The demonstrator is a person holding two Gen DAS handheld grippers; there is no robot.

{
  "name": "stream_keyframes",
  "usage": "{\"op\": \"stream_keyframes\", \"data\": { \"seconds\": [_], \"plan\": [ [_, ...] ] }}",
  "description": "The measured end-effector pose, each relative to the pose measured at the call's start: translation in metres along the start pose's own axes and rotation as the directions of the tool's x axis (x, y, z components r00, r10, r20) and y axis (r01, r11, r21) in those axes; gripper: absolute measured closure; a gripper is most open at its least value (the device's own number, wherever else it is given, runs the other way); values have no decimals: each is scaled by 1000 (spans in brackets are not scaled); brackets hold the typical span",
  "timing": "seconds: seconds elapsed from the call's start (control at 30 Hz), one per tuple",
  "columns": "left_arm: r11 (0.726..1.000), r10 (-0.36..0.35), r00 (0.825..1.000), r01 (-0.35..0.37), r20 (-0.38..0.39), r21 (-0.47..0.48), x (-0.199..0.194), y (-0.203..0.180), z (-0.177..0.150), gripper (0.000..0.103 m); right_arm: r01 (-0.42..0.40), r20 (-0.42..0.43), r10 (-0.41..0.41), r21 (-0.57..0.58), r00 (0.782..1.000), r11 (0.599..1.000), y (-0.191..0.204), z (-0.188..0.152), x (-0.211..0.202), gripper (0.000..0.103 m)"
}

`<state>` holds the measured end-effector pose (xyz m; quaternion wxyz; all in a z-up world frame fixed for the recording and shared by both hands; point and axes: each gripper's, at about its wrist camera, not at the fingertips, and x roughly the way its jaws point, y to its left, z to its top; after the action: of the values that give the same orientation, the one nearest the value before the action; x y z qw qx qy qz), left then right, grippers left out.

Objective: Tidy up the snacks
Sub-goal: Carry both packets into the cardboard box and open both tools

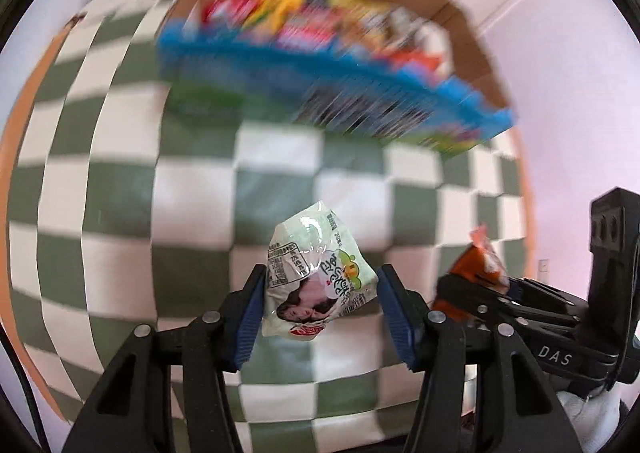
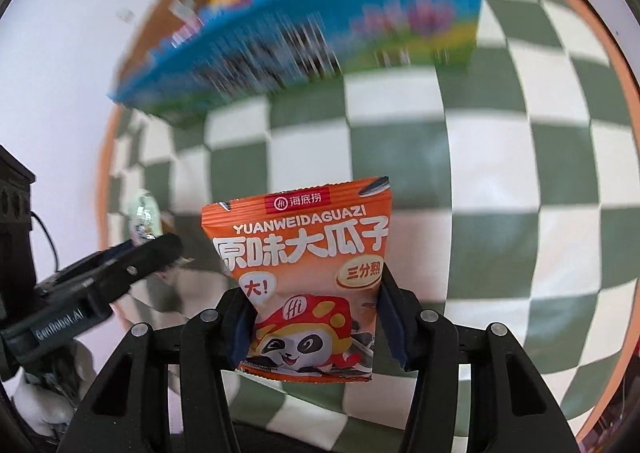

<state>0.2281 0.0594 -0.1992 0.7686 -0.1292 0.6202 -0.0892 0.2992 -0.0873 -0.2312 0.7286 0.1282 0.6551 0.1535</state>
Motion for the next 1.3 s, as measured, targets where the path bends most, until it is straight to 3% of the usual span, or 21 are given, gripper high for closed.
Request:
{"op": "stream_keyframes", "data": {
  "seconds": [0.13,0.3,0.53,0.73,0.87,0.9,0.97,1.0,1.2,1.3],
  "plan": [
    [998,-51,997,49,58,38,-29,-19,43,51,-45,76,47,-36,996,998,12,35,-49,47],
    [997,-44,995,38,89,68,-46,-18,103,50,-40,163,54,-87,985,995,14,99,-97,47],
    [990,99,993,-105,71,91,-26,0,199,50,10,174,9,-108,985,994,23,194,-92,47],
    [978,202,979,-203,26,53,8,30,265,50,87,134,-74,-96,988,992,16,261,-48,47],
    [973,232,972,-232,-30,20,33,49,287,45,117,75,-110,-95,991,989,9,289,-14,45],
    [968,249,967,-249,-53,7,41,54,290,38,128,49,-124,-87,991,988,6,296,-4,43],
    [969,246,965,-248,-91,-5,54,61,295,29,178,14,-178,-84,984,980,0,305,13,12],
    [968,250,964,-252,-94,-5,57,62,296,23,214,15,-214,-90,977,973,-2,308,18,7],
    [962,270,959,-265,-85,58,70,52,288,3,270,8,-271,-99,963,958,-13,307,29,6],
    [967,252,965,-250,-74,45,70,52,284,1,266,14,-266,-79,964,961,-21,302,26,6]
  ]
}}
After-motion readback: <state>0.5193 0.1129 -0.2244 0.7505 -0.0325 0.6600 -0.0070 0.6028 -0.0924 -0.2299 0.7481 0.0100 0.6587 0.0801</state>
